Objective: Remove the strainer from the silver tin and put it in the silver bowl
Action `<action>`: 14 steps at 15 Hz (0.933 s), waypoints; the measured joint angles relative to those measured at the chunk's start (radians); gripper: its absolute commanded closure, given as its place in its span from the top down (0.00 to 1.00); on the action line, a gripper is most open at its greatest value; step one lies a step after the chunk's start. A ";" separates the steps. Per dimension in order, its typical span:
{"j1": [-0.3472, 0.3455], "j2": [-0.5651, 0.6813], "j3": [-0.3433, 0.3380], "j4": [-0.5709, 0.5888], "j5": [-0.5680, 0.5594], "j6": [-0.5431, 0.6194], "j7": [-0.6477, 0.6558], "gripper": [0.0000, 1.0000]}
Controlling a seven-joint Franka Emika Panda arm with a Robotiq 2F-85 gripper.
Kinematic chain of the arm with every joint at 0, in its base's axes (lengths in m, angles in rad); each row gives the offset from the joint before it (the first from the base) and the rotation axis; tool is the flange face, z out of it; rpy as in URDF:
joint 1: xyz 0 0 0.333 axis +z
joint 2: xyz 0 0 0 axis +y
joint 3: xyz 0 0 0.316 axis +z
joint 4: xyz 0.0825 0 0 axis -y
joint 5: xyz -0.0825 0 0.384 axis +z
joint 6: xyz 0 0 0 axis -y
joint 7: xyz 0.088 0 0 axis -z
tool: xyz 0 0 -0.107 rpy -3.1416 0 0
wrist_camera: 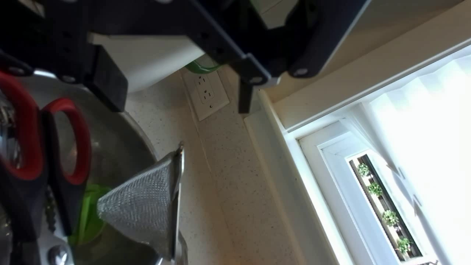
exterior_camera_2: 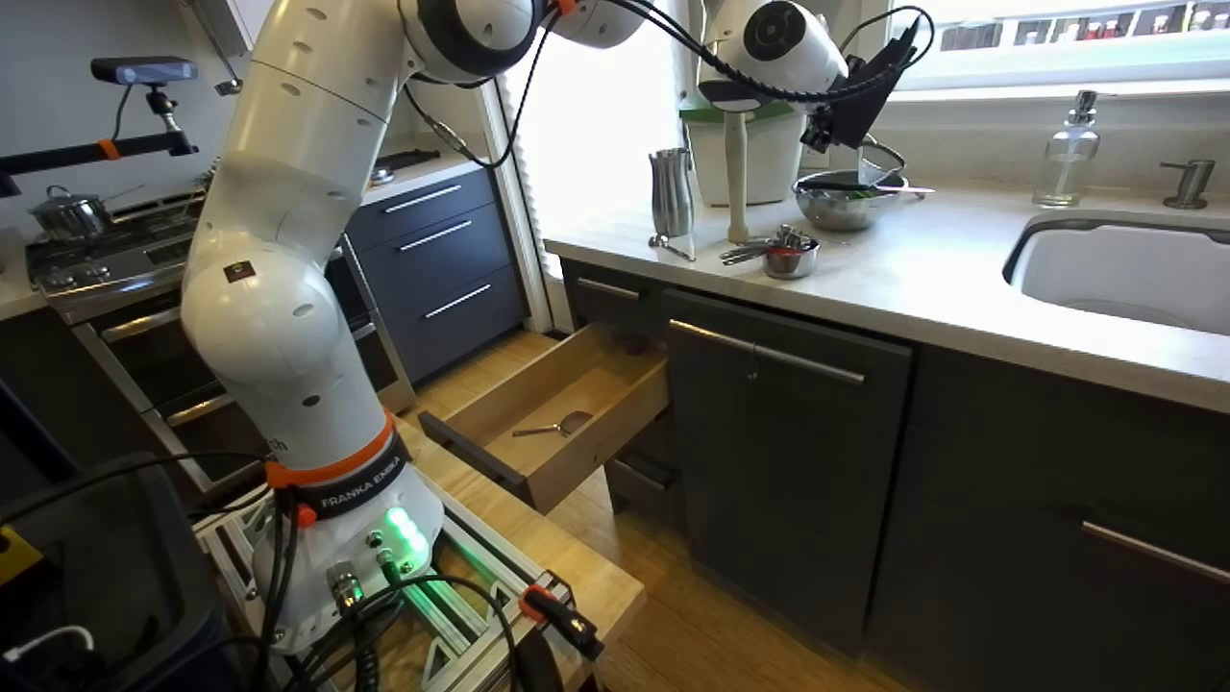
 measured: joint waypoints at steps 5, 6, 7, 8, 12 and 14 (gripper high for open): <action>0.000 -0.053 0.006 -0.028 -0.002 -0.021 0.013 1.00; 0.002 -0.079 0.000 -0.052 -0.018 -0.024 0.024 1.00; 0.005 -0.114 -0.012 -0.086 -0.054 -0.028 0.054 1.00; 0.009 -0.149 -0.027 -0.121 -0.097 -0.040 0.091 1.00; 0.015 -0.339 -0.109 -0.274 -0.331 -0.193 0.232 1.00; 0.014 -0.438 -0.144 -0.330 -0.453 -0.298 0.272 1.00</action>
